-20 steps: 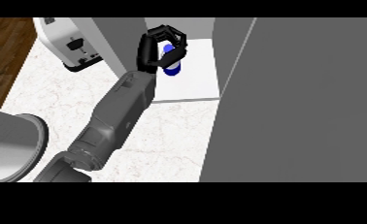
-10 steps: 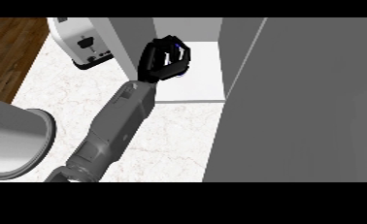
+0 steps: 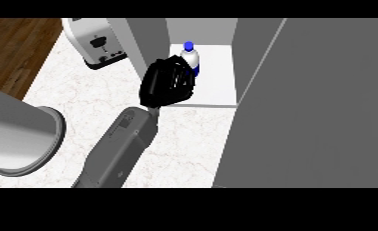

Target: Pick up the bottled water, place it into the cabinet and close the cabinet

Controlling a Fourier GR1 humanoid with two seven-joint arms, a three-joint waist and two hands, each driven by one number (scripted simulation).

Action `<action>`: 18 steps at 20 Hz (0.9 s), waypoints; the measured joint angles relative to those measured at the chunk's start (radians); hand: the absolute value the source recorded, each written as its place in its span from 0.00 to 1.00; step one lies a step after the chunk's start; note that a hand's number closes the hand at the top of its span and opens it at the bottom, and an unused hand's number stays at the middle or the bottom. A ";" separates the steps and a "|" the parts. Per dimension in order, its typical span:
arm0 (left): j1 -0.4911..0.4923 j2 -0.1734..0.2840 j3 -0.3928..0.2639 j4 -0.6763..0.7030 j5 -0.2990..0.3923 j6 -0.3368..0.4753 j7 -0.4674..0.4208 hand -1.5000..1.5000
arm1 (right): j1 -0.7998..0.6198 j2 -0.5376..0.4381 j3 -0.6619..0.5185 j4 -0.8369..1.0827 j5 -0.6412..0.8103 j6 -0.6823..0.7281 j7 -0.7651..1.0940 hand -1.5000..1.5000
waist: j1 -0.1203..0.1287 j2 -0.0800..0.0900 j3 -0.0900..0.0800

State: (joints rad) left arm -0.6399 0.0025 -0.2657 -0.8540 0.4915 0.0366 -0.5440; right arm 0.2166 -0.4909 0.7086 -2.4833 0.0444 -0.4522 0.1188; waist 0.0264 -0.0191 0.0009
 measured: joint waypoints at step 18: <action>0.763 0.251 -0.089 -0.859 0.047 0.017 0.103 1.00 | -0.185 -0.024 0.099 0.003 -0.019 0.138 0.189 1.00 | 0.018 0.006 -0.003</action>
State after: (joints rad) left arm 0.1233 0.2535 -0.3549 -1.7131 0.5382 0.0536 -0.4412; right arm 0.0315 -0.5147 0.8073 -2.4804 0.0257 -0.3139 0.3074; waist 0.0442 -0.0132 -0.0021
